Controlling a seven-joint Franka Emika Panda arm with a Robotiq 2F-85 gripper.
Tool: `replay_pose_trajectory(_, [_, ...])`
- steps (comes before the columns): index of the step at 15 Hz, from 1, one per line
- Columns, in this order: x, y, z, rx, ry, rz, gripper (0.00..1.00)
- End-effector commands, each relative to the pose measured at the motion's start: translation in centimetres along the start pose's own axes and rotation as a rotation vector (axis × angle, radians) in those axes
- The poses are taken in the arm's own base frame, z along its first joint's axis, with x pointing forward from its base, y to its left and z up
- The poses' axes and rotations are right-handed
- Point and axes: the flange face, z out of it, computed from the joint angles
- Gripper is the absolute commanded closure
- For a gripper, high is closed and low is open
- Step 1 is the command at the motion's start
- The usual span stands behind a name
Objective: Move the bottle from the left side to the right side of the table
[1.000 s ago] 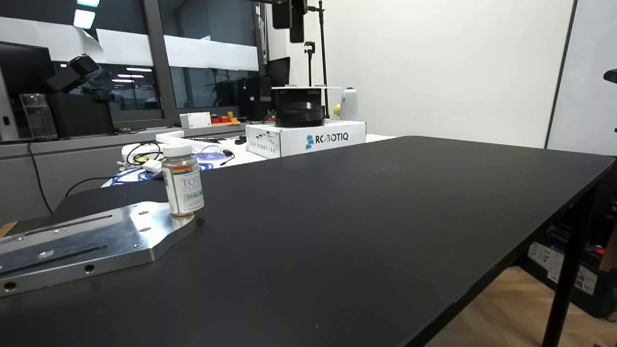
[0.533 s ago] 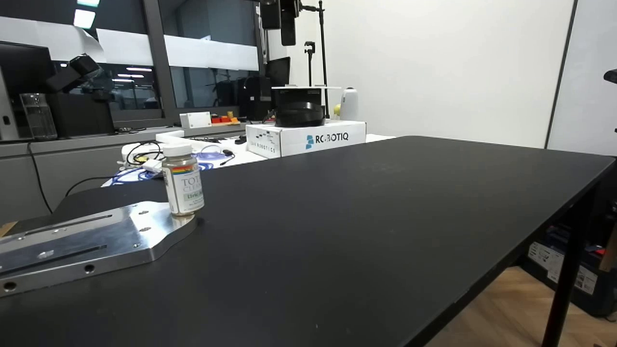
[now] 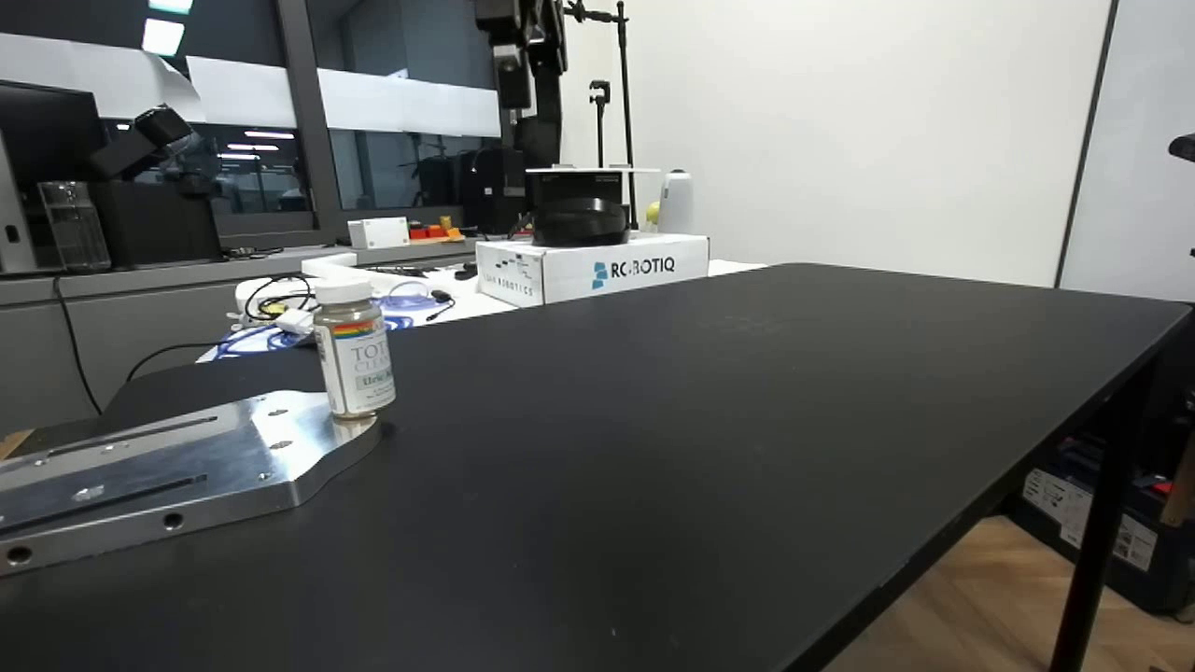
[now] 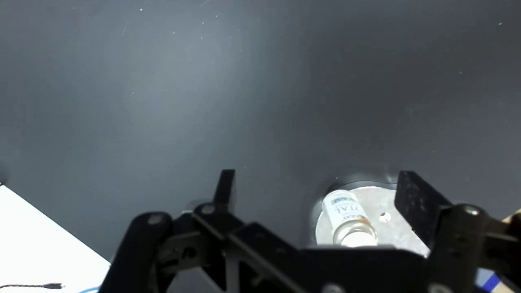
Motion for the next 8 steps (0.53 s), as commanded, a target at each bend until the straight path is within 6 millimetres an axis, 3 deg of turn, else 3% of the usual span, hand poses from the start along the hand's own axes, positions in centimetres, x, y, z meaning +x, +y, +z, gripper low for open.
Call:
replay_pose_trajectory(1, [4.3, 0.6, 1.3, 0.008, -0.009, -0.01, 0.0])
replay_pose_trajectory(8, [9.4, -5.8, 5.0, 0.039, -0.04, -0.129, 0.0])
